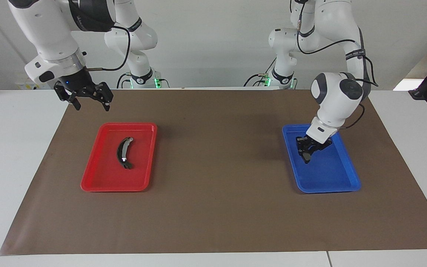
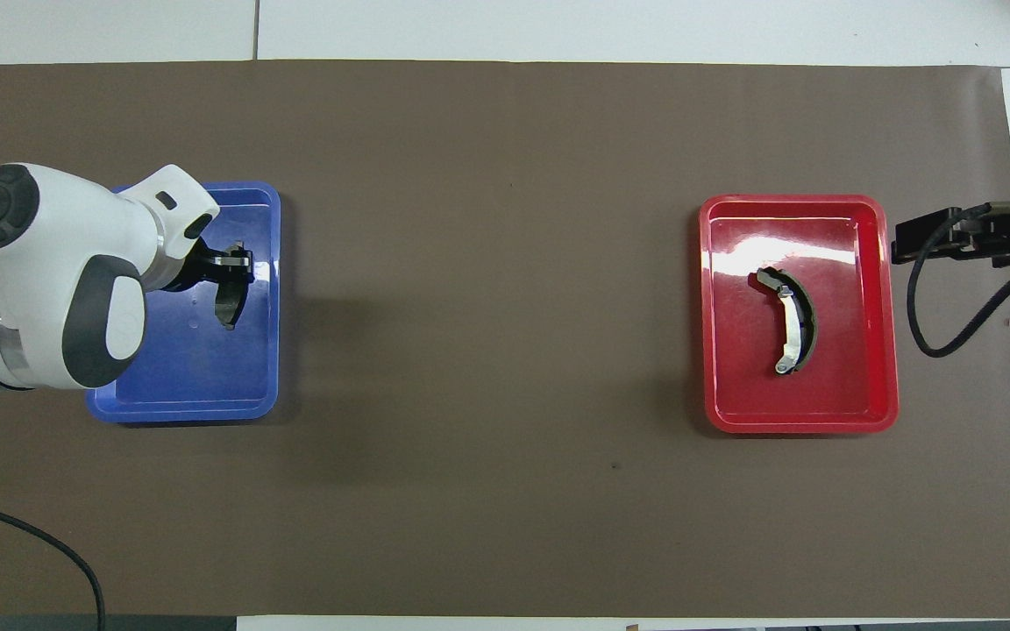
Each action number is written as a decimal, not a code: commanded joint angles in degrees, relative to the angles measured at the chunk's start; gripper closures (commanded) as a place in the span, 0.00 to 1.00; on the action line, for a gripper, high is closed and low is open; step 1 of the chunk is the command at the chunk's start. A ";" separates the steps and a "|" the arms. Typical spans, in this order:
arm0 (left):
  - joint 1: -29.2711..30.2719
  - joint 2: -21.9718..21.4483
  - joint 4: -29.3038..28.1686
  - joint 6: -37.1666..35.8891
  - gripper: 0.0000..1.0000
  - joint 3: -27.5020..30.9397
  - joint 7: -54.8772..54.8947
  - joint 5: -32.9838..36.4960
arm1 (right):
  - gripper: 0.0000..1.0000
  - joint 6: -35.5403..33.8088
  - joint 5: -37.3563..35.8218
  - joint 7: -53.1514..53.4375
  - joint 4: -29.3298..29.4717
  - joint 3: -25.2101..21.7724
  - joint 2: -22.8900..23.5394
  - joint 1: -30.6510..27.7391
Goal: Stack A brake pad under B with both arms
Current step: 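Set the small pad mid-table with the left gripper while the right gripper reaches, then withdraw the left gripper while the right gripper grasps the curved pad, then carry the curved pad with the right gripper toward the small pad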
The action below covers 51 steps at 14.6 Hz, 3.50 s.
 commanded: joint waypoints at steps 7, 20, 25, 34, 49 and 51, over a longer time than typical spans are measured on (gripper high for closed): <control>-16.46 7.76 5.96 6.13 0.82 0.60 -14.34 -1.19 | 0.00 29.60 2.38 -6.66 -25.74 0.20 4.56 -0.78; -23.07 15.71 12.66 6.34 0.01 1.21 -31.87 -1.19 | 0.13 38.70 2.30 -9.03 -30.60 0.02 11.15 -2.01; -10.79 7.09 13.10 -6.75 0.01 1.30 -15.04 -0.75 | 0.93 39.31 2.30 -6.94 -30.16 0.02 11.42 -2.01; 8.91 0.76 23.80 -31.96 0.01 1.48 12.86 0.47 | 1.00 18.24 2.12 1.66 -14.37 0.90 11.68 5.35; 12.53 -8.12 25.05 -42.99 0.01 1.57 18.06 6.80 | 1.00 20.57 1.42 33.15 9.30 0.99 31.46 32.71; 12.53 -8.30 24.44 -42.55 0.01 1.57 18.14 6.90 | 1.00 22.79 1.07 34.64 10.35 0.99 34.34 33.15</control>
